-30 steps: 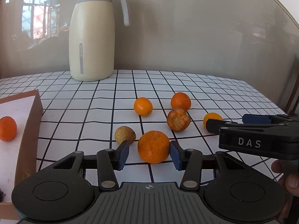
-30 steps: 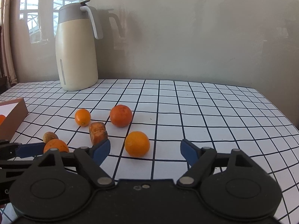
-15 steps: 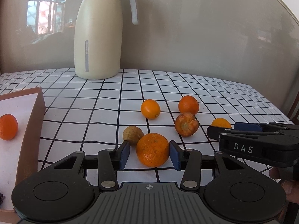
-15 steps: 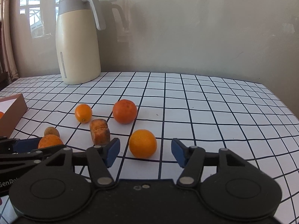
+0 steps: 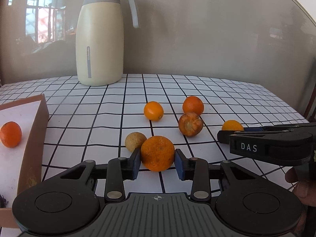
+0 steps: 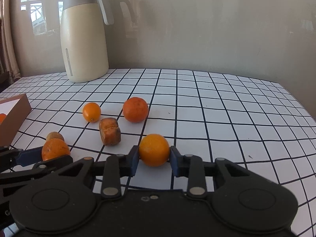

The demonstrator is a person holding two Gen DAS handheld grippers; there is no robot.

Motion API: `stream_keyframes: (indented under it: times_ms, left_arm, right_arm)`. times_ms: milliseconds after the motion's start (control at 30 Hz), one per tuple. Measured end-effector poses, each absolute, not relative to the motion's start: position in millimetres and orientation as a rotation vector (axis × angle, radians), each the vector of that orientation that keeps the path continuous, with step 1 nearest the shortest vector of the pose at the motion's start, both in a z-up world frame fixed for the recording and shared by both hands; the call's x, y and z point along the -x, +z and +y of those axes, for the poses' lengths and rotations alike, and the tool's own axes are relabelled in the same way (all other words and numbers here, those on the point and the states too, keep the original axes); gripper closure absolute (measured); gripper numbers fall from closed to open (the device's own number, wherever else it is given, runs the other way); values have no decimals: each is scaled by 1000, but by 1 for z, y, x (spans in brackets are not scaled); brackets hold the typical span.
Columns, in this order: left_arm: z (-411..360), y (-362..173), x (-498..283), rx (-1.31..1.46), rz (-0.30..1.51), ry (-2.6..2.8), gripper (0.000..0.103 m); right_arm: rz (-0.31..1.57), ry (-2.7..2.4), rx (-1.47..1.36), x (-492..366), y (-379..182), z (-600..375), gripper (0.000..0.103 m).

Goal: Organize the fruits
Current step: 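Lift both held oranges and carry them over the white tray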

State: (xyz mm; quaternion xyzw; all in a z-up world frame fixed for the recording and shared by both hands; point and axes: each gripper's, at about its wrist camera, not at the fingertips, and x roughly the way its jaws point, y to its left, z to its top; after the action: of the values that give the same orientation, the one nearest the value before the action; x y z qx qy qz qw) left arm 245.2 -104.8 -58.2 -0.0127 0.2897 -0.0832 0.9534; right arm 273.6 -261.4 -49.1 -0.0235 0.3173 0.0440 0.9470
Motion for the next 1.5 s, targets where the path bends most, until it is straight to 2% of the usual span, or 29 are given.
stream_keyframes:
  times_ms: [600,1100,1500]
  left_arm:
    - [-101,-42,-195,-16,561,-204,66]
    - [-56,-13,-129,-47,458,-141,66]
    - [-9,2,-110,-39,408,-59,66]
  right_arm:
    - [624,90,74,-200,-34,-251,79]
    - [524,202,112,-149,-5,-209,79]
    - [451,316,123,-139,12,-166,79]
